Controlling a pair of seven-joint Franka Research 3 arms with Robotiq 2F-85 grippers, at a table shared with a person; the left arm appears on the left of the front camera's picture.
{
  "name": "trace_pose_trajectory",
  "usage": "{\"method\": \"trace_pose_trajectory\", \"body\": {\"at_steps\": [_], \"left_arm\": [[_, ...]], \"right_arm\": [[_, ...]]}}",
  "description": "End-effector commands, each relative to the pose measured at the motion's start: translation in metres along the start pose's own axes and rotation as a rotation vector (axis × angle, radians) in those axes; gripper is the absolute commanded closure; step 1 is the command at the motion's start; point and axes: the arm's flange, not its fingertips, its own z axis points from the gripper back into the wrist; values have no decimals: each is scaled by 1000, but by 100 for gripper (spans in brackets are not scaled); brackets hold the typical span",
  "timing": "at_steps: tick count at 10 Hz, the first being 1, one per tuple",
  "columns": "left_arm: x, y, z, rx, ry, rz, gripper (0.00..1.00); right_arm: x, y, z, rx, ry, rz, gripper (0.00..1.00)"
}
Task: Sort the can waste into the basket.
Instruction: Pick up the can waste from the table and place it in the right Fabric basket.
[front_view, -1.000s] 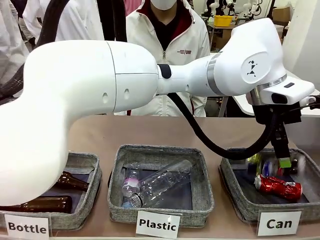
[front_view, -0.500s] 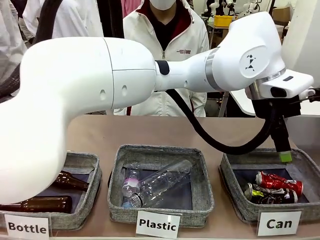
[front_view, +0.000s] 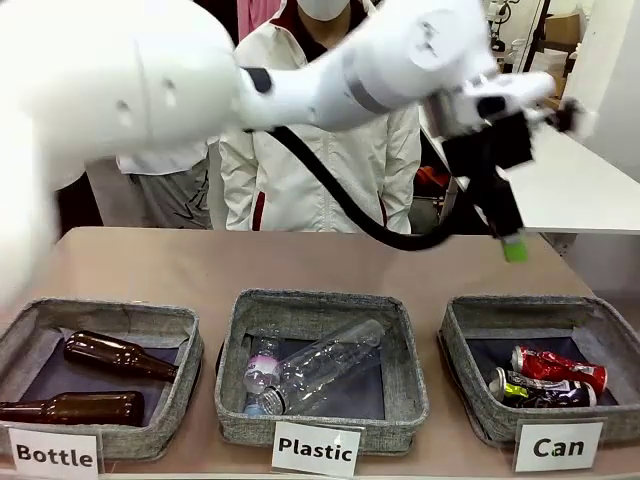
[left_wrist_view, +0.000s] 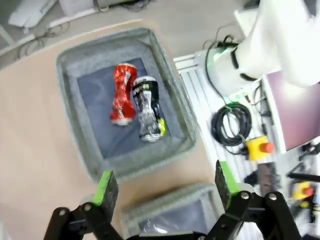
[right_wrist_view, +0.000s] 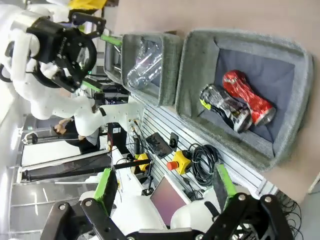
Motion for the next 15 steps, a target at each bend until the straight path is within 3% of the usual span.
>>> {"method": "trace_pose_trajectory", "body": {"at_steps": [1, 4, 7, 9, 11, 13, 15], "left_arm": [[-73, -42, 30, -5, -84, 150, 0], [-184, -73, 90, 23, -222, 368, 0], [-325, -83, 130, 42, -453, 620, 0], [-406, -92, 147, 48, -597, 735, 0], [-498, -122, 153, 59, -774, 836, 0], [-569, -171, 150, 115, -960, 888, 0], [-618, -217, 149, 219, -1200, 824, 0]], "right_arm": [[36, 14, -32, 34, -46, -19, 0], [85, 47, -109, 106, -55, 2, 0], [114, 87, -198, 162, -83, 15, 0], [127, 99, -236, 186, -106, -15, 0], [140, 87, -246, 189, -164, -74, 0], [143, 80, -235, 225, -183, -119, 0], [143, 73, -218, 222, -212, -120, 0]]}}
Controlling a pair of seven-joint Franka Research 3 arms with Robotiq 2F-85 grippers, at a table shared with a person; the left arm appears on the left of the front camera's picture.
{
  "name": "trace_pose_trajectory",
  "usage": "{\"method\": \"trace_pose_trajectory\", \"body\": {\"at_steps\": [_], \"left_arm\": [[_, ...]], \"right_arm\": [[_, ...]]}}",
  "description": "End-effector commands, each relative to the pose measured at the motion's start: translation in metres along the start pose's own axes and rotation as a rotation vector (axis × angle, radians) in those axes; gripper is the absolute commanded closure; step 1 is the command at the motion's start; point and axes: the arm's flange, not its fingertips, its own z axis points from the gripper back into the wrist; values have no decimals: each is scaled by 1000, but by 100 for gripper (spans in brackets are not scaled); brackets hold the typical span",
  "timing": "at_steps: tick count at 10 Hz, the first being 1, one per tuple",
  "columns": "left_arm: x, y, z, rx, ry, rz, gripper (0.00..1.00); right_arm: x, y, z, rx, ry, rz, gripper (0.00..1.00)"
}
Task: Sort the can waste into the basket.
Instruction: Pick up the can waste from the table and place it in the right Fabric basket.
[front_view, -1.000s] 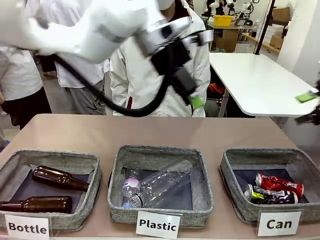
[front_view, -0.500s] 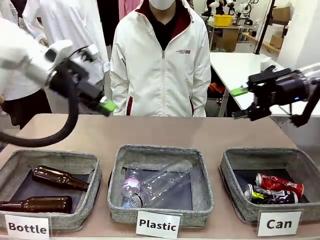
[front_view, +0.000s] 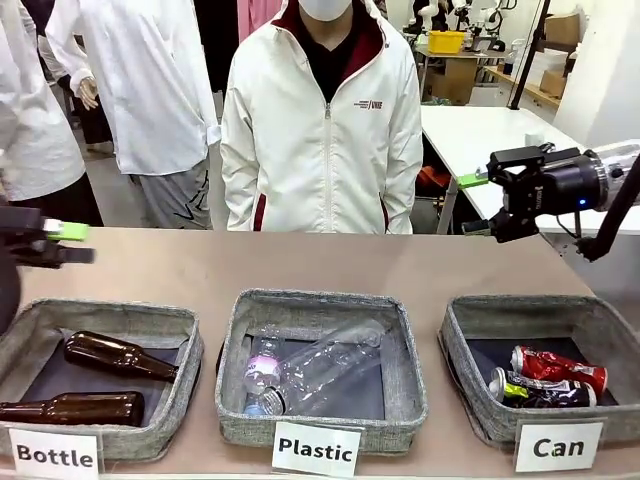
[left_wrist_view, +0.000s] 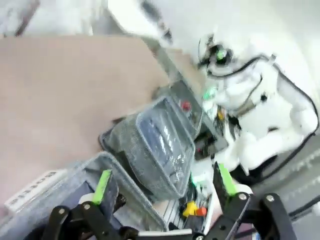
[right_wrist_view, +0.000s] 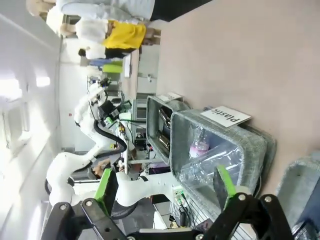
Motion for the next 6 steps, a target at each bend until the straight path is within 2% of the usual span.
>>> {"method": "trace_pose_trajectory", "body": {"at_steps": [1, 6], "left_arm": [[18, -1, -32, 16, 128, 5, 0], [18, -1, -32, 16, 128, 5, 0]], "right_arm": [[-2, 2, -10, -2, 20, 5, 0], [-2, 2, -10, -2, 20, 5, 0]]}}
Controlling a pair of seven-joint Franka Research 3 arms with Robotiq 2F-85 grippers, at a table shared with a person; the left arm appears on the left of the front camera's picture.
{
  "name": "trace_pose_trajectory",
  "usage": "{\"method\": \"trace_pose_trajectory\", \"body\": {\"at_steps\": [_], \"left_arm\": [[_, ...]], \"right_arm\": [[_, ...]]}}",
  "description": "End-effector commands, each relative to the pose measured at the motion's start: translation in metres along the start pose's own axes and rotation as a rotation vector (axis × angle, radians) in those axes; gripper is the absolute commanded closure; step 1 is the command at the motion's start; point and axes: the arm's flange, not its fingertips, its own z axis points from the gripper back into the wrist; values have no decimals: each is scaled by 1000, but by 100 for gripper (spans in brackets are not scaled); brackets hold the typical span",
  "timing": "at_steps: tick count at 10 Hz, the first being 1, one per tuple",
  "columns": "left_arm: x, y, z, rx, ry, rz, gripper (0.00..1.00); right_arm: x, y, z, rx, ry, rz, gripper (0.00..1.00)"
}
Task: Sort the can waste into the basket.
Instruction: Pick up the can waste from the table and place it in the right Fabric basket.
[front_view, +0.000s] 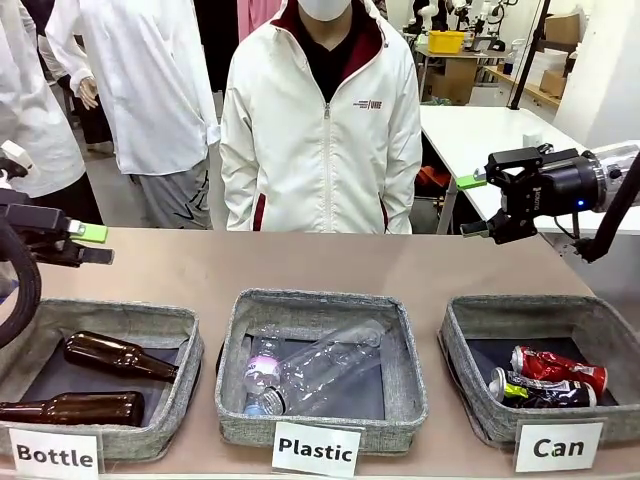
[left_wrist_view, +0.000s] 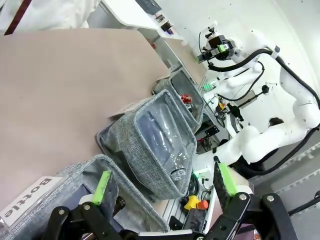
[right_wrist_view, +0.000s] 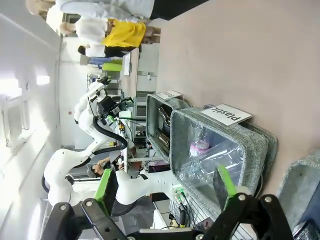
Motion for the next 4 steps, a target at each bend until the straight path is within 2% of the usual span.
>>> {"method": "trace_pose_trajectory", "body": {"at_steps": [1, 4], "left_arm": [[0, 0, 7, 8, 4, 10, 0], [0, 0, 7, 8, 4, 10, 0]], "right_arm": [[0, 1, -1, 0, 0, 2, 0], [0, 1, -1, 0, 0, 2, 0]]}}
